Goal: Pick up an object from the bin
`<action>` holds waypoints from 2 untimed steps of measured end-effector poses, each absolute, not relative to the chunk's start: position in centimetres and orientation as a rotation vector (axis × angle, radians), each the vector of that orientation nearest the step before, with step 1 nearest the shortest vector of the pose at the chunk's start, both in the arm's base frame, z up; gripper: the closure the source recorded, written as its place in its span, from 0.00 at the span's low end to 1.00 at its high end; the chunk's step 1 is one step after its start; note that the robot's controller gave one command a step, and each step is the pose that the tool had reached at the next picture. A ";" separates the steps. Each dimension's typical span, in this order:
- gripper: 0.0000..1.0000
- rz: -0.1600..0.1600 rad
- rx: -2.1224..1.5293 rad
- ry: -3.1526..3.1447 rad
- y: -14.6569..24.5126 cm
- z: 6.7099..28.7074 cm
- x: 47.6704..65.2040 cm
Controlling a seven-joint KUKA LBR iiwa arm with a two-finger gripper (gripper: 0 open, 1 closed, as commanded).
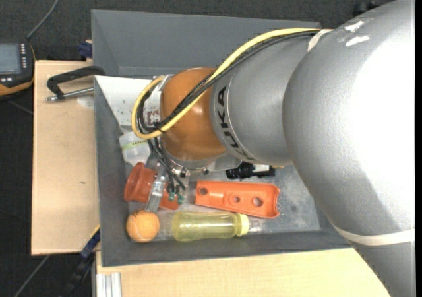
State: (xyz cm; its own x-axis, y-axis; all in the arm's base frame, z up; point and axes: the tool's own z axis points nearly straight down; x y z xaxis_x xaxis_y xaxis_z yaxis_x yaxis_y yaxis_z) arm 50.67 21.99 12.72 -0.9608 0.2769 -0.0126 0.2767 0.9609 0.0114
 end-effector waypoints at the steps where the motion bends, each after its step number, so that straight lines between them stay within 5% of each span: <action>1: 1.00 0.017 0.436 3.095 22.0 13.9 50.7; 2: 1.00 0.016 0.436 3.097 22.0 14.6 50.7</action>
Offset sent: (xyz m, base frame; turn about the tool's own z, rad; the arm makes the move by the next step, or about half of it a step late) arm 0.0002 0.0000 0.0492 0.0000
